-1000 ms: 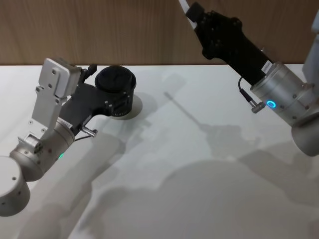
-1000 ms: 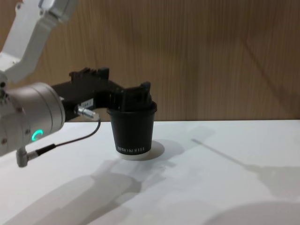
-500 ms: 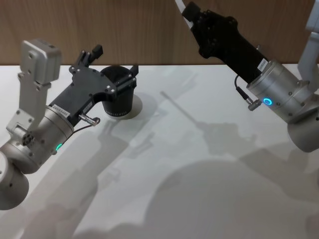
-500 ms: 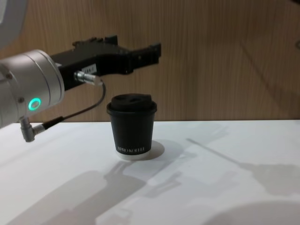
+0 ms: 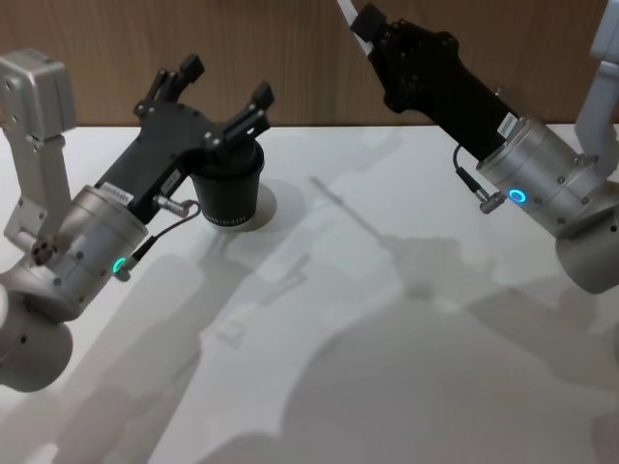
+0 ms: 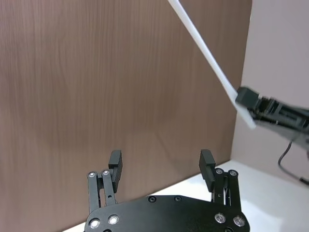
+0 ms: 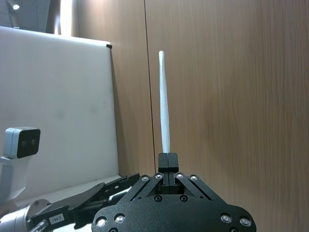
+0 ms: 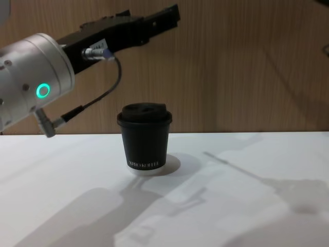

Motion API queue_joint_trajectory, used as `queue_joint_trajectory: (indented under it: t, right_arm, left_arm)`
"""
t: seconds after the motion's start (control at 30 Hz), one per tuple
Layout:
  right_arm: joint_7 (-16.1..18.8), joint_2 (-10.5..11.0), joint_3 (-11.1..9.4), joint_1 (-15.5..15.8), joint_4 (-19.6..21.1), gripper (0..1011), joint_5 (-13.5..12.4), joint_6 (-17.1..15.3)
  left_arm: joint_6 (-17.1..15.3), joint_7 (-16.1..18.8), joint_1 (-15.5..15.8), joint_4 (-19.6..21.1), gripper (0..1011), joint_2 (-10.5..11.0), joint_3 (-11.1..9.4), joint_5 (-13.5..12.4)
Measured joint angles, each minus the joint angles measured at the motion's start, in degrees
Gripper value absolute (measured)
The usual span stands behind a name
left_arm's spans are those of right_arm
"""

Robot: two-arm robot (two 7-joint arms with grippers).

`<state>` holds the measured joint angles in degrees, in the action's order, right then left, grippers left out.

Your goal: Pick up the straw with one hand, pass it to the other hand, and insert it into the cup.

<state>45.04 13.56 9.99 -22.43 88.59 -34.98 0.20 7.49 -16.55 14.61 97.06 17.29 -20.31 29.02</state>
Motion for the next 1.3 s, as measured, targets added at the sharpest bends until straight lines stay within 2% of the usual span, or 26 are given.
queue_joint_trajectory:
  t: [0.33, 0.7, 1.3]
  right_arm:
    - [0.05, 0.03, 0.07, -0.11, -0.18, 0, -0.05, 0.06]
    - [0.11, 0.03, 0.11, -0.16, -0.26, 0, -0.08, 0.09]
    - [0.11, 0.03, 0.11, -0.21, -0.32, 0, -0.08, 0.09]
  left_arm:
    - [-0.78, -4.78, 3.73, -4.60, 1002, -3.02, -0.17, 6.30]
    - [-2.40, -9.84, 7.71, -9.22, 1002, -5.12, -1.03, 11.49]
    - [-1.96, -17.78, 10.09, -12.95, 1002, -6.88, -0.59, 19.56]
